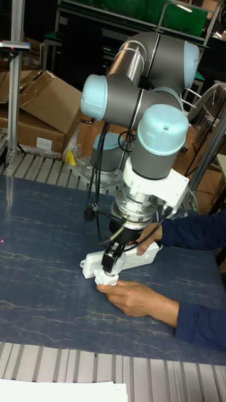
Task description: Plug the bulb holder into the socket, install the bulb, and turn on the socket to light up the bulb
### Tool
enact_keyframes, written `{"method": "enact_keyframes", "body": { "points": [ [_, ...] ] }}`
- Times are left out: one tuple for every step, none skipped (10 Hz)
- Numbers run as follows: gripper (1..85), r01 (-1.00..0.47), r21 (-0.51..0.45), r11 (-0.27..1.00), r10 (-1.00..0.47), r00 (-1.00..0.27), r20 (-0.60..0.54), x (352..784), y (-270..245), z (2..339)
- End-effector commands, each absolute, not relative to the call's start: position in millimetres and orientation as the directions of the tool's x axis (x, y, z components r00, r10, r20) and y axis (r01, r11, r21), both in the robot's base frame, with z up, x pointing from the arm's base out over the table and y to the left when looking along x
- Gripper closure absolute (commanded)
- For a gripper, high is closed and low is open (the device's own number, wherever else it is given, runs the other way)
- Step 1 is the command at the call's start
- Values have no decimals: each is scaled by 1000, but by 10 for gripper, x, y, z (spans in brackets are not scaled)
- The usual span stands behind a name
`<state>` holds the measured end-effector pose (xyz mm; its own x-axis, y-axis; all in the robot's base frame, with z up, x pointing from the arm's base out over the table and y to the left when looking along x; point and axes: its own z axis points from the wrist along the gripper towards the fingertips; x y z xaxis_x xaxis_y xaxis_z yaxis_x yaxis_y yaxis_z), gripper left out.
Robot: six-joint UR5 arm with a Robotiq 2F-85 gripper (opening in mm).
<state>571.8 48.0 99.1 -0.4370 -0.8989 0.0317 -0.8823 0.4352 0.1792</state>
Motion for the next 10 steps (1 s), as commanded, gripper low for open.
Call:
{"method": "enact_keyframes", "body": {
  "points": [
    [847,-818,206,538,-838,-545,27,5726,521,1020],
    [847,-797,215,565,-819,-572,33,5712,534,1020],
    [847,-764,230,603,-789,-613,33,5693,587,1032],
    [847,-727,241,643,-756,-653,44,5674,611,1045],
    [847,-695,248,675,-726,-685,54,5659,613,1059],
    [847,-667,262,697,-701,-710,58,5649,611,1072],
    [847,-638,275,719,-676,-734,62,5643,626,1078],
    [847,-596,282,751,-638,-766,81,5633,649,1088],
    [847,-579,270,769,-621,-777,103,5667,625,1117],
    [847,-581,272,767,-622,-777,95,5721,606,1131]
  ]
}}
